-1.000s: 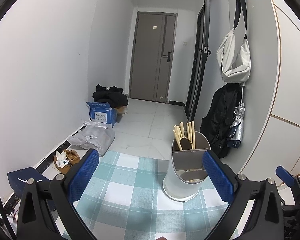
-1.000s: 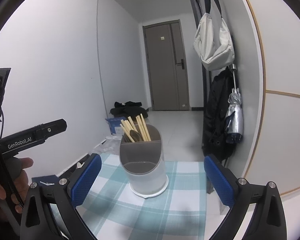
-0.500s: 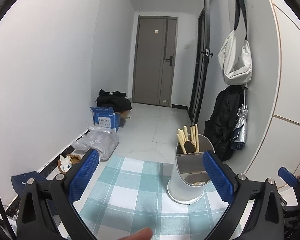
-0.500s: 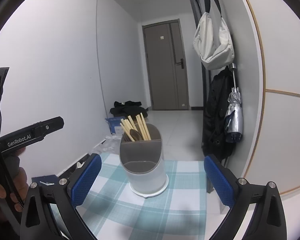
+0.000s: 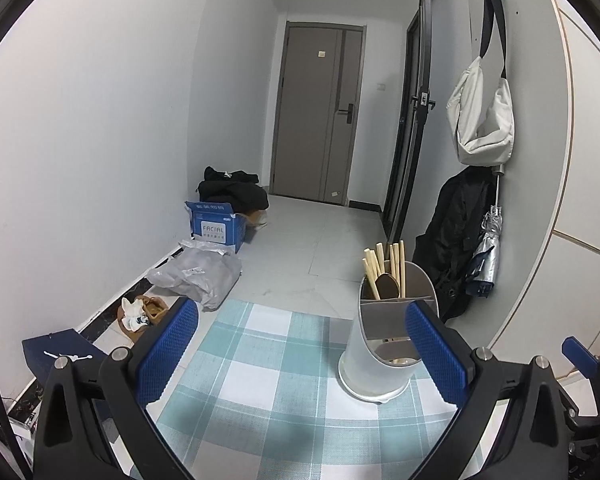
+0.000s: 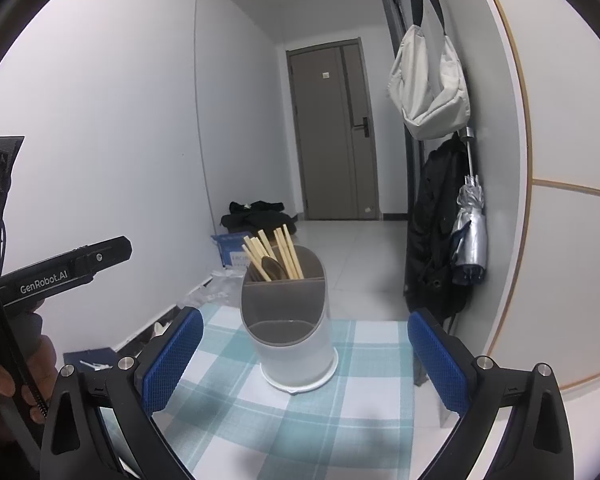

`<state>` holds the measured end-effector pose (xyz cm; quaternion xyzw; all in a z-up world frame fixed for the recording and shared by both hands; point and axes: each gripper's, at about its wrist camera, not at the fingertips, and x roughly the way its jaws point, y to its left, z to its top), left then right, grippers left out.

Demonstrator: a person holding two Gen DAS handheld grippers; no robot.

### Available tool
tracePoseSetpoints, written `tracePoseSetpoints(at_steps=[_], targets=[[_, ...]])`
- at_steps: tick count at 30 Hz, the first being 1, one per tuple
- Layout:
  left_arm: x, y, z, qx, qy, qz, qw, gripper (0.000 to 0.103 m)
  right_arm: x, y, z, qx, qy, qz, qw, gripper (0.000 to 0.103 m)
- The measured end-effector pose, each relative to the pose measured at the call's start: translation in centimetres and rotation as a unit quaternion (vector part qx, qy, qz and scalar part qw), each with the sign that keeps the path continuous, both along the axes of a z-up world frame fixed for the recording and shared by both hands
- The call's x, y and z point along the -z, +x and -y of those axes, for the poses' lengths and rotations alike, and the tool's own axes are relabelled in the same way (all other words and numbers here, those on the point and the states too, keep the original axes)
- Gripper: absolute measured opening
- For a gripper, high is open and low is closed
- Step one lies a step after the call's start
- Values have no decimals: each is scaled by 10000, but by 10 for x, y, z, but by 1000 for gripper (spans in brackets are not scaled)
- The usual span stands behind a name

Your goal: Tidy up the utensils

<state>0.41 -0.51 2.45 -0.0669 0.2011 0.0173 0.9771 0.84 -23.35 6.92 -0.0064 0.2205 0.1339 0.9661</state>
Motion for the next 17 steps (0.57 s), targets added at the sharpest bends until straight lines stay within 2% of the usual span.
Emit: tracePoseSetpoints(at_steps=[13, 17], targets=[[2, -1, -3, -75, -25, -9, 10000, 102, 2, -3, -5, -42, -75, -6, 10000, 103], [2, 0, -2, 43, -80, -64, 9999, 102, 4, -2, -6, -65, -83, -61, 9999, 103]])
